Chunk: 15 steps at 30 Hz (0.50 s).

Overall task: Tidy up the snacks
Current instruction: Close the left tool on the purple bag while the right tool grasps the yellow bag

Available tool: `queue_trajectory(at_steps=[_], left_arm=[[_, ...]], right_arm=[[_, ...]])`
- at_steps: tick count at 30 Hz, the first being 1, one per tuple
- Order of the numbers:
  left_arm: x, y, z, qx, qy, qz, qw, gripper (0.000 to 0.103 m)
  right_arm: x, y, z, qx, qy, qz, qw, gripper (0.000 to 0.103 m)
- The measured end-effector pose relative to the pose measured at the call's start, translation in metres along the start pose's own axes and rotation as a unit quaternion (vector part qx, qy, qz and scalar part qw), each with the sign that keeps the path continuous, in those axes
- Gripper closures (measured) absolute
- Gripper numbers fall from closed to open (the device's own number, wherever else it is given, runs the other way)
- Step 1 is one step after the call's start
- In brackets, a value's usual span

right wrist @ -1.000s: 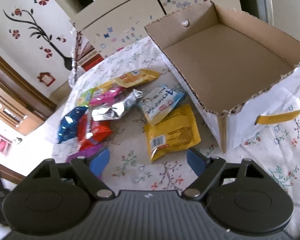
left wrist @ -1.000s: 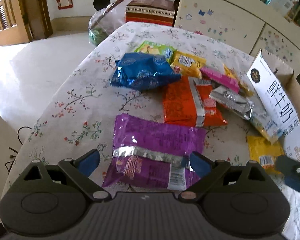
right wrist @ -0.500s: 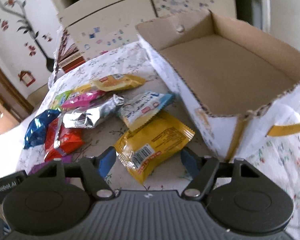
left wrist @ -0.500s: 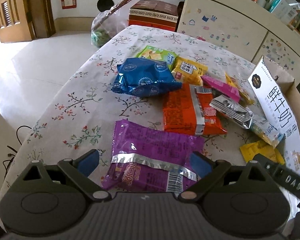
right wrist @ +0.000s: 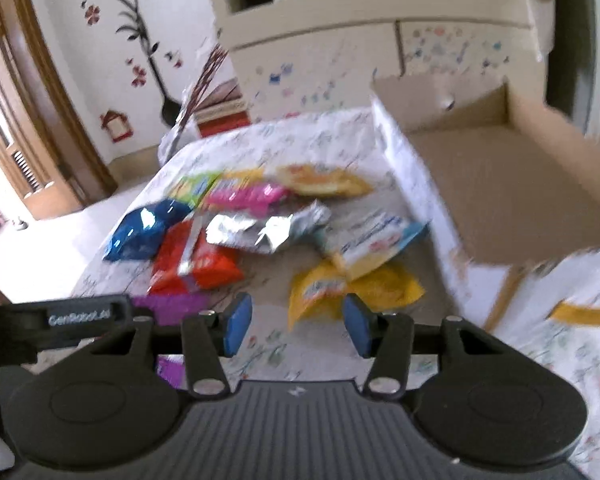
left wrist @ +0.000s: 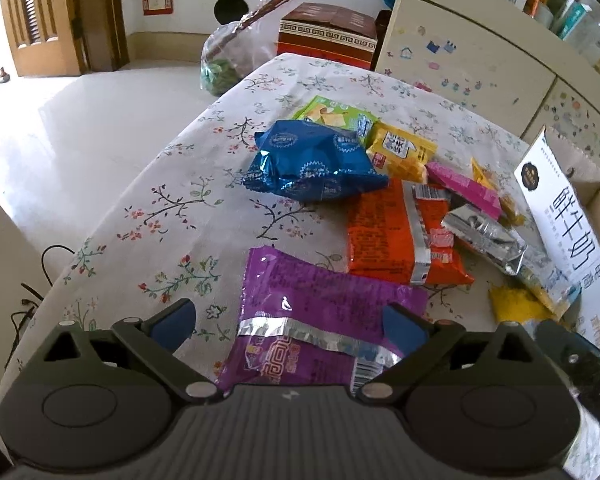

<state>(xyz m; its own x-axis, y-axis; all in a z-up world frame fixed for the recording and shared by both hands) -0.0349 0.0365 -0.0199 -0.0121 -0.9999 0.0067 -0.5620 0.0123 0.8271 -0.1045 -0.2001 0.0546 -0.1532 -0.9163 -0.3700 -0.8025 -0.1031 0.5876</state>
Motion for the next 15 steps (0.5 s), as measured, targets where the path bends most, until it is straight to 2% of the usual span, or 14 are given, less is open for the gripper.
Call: queue_trajectory(at_steps=[4,9,11,13,15], left_arm=[[0.001,0.001,-0.001,0.008,-0.003,-0.005,0.9999,0.001],[0.000,-0.005,-0.001,-0.006,0.007,0.003,0.9999,0.001],[-0.002,-0.005,-0.001,-0.008,0.009,0.006,0.9999,0.001],[-0.003,-0.006,-0.001,-0.011,0.010,0.008,0.9999,0.001],[-0.003,-0.006,-0.001,-0.012,0.011,0.006,0.9999,0.001]], right_arm=[[0.004,0.001,-0.008,0.020,-0.015,0.002,1.000,0.050],[0.005,-0.025,-0.006,0.000,0.011,0.034,0.999,0.047],[0.005,-0.037,-0.003,-0.015,0.023,0.039,0.999,0.041],[0.003,-0.044,0.001,-0.016,0.035,0.048,0.998,0.030],[0.006,-0.046,0.003,-0.034,0.017,0.038,0.999,0.029]])
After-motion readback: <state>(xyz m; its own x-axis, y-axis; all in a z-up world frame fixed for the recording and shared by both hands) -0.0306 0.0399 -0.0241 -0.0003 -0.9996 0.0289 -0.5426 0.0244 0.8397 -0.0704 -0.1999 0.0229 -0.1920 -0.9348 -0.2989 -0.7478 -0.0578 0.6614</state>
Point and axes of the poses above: each gripper's, at about its wrist camera, not at the fingertips, and y roughly against the way its jaws point, x to its right, z to its underside, the point moved 1 cm from there along -y, roughly the way its jaws point, and after that the axes turned 7 degrees about -z, right-handed, at the moved point
